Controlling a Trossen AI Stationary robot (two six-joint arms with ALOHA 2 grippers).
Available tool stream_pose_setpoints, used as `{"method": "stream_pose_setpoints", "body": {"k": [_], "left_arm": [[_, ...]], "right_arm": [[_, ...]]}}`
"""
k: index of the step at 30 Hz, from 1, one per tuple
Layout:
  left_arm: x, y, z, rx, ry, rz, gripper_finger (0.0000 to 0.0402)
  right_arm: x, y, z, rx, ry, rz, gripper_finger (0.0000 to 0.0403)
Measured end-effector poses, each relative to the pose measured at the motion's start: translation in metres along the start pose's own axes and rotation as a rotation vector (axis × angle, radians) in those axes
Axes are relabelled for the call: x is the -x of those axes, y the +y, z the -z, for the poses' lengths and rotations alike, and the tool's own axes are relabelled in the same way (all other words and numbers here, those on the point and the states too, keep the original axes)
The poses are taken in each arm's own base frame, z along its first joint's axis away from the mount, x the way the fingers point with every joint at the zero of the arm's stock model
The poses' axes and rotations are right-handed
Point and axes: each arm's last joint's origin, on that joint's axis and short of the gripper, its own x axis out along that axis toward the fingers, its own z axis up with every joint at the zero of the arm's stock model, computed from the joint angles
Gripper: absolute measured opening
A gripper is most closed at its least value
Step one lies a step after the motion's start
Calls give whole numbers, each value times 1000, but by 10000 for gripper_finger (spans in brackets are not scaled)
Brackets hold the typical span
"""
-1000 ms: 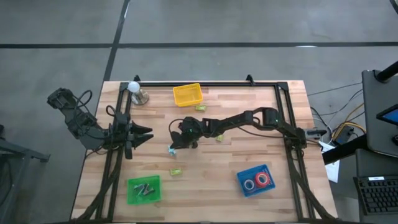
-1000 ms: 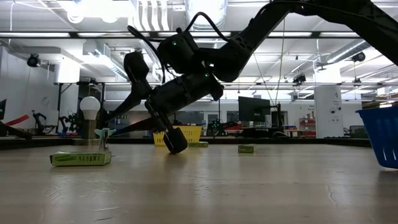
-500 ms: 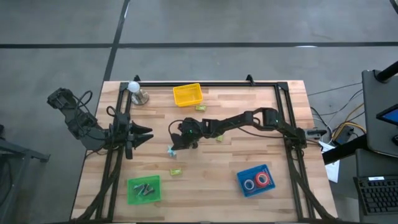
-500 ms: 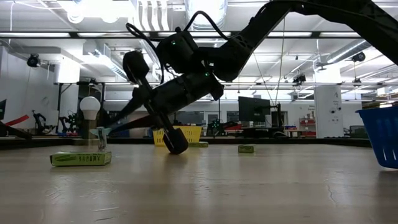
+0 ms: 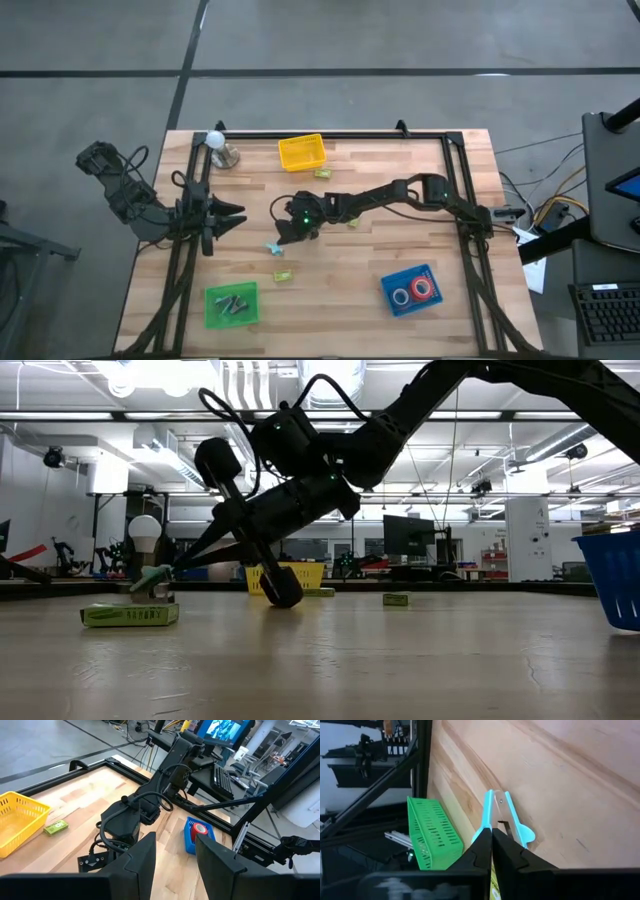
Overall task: Pick and place Stapler, Stapler remover, tape
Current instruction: Put the light blue staple remover into the green basket
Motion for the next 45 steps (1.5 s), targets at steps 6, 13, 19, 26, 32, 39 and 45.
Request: {"method": "stream_pose_setpoints", "body": {"k": [6, 13, 19, 26, 32, 39, 45], "left_arm": [[0, 0, 0, -5, 3, -3, 140], [0, 1, 2, -8, 19, -1, 140], [0, 2, 4, -1, 46, 3, 140], [0, 2, 4, 4, 49, 2, 140], [0, 2, 4, 1, 50, 0, 140], [0, 3, 5, -6, 54, -5, 140], [0, 3, 5, -14, 58, -9, 140]], "right_arm": [[-1, 14, -3, 31, 4, -40, 8], [1, 33, -7, 78, -5, -94, 8], [3, 45, -9, 100, -13, -123, 8], [3, 30, -7, 90, 22, 2, 8], [3, 28, -6, 54, 46, 11, 16], [4, 29, -6, 49, 61, 24, 84], [6, 13, -3, 19, 55, 190, 142]]}}
